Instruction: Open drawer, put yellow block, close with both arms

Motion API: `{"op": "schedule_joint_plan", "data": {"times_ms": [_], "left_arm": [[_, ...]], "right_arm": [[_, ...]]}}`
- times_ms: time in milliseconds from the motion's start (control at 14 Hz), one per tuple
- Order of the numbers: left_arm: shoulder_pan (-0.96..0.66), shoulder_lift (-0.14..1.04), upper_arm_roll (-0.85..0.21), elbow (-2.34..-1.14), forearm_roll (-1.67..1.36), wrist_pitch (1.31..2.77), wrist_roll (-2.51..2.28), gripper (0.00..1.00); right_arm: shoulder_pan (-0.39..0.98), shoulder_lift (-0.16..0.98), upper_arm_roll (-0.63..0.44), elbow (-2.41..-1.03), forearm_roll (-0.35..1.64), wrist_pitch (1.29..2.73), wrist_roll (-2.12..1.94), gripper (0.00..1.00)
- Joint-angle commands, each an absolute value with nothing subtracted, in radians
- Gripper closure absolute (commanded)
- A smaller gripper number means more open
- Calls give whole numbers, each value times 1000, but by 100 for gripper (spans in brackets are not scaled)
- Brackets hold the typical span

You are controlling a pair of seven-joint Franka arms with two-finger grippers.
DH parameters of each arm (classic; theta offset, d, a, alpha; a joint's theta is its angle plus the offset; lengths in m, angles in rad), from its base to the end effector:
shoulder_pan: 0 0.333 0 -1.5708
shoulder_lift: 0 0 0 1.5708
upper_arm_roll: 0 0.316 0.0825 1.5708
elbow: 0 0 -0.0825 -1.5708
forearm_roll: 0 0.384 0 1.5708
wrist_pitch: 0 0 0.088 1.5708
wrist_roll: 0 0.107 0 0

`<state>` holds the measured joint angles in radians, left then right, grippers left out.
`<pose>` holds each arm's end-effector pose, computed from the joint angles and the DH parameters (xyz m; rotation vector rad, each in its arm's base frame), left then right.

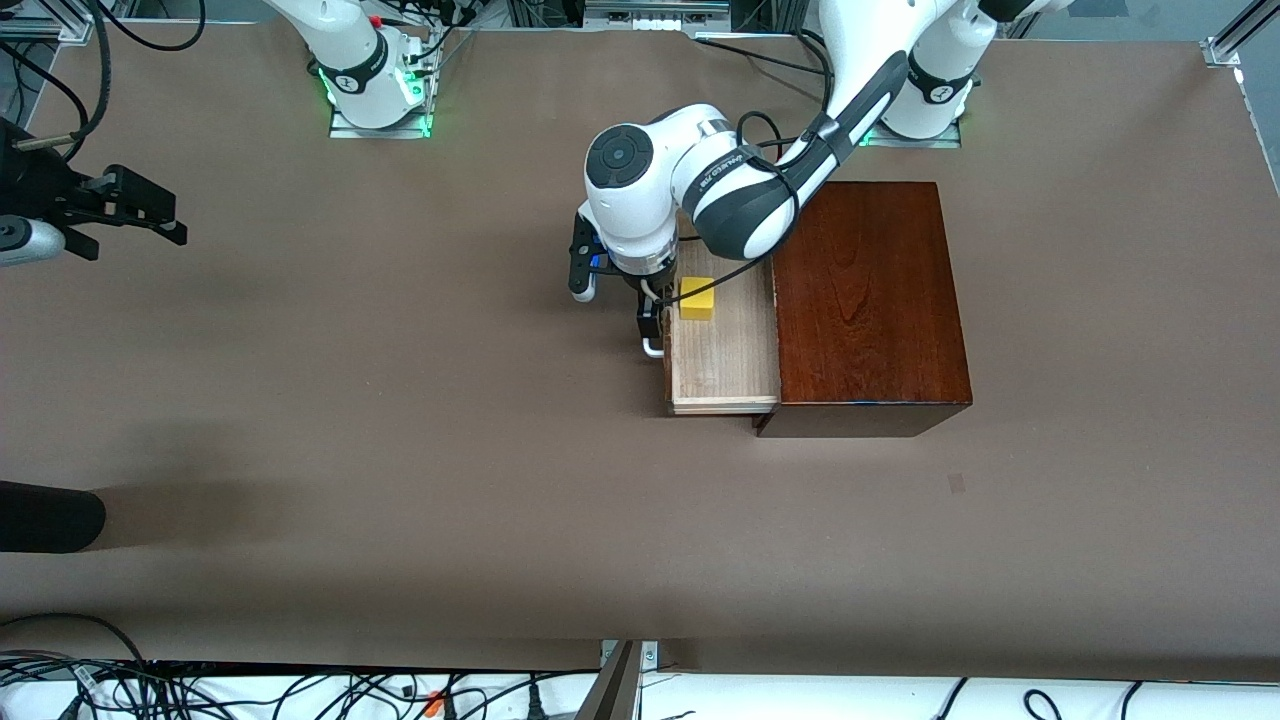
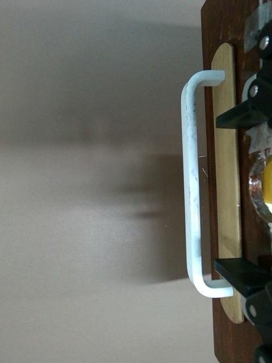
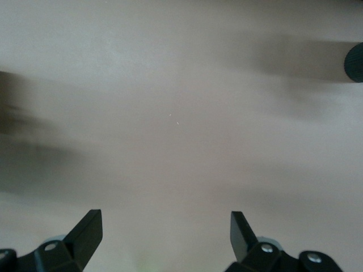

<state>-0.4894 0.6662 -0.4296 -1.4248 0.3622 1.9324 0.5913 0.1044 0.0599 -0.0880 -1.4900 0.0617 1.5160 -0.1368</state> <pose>0.4913 -0.5096 0.3217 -2.1448 2.1783 0.1251 0.5675 0.0178 0.6244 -3.0736 -0.2396 0.0466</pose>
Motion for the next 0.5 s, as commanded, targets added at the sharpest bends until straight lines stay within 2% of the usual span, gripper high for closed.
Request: {"op": "schedule_joint_plan", "data": {"times_ms": [0,427], "left_arm": [[-483,652,-413,-1410,391,1858,606,0],[-411,612,-414,-1420,394,1760,618,0]], "right_arm": [[110,46,-80,-1491,54,1499,-66,0],[110,46,-78,-1489,31,1494,-75,0]]}}
